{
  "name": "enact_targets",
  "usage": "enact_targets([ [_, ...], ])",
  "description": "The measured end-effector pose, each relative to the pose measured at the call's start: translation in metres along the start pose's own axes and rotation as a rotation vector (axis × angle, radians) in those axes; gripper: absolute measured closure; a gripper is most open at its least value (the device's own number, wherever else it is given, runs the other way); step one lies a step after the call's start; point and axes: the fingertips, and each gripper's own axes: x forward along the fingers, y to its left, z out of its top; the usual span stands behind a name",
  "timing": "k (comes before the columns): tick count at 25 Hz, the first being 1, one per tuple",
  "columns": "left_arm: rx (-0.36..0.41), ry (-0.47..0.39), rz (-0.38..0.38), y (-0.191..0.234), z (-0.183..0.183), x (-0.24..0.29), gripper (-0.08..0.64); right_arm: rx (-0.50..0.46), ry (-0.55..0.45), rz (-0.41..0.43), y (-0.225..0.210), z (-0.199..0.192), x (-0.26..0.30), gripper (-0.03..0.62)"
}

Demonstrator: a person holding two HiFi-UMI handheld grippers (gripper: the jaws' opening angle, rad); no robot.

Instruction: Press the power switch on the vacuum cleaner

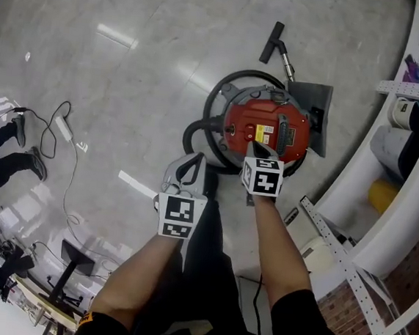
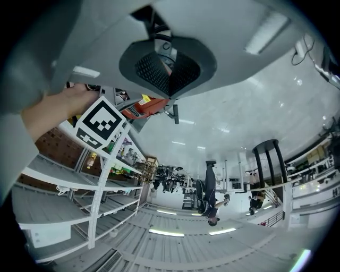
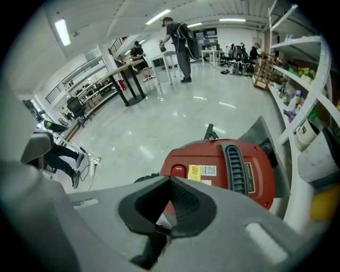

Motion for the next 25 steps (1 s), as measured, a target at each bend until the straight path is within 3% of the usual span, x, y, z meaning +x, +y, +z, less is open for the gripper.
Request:
enact_targets([
  [20, -0.057, 0.033, 0.026, 0.020, -0.014, 0.019, 0.545, -0.048, 0.168, 0.008, -0.009, -0.023, 0.049, 0.600],
  [25, -0.052, 0.033, 0.029, 0.019, -0.011, 0.017, 0.545, -0.045, 0.160, -0.006, -0.010, -0.022, 0.048, 0.600],
])
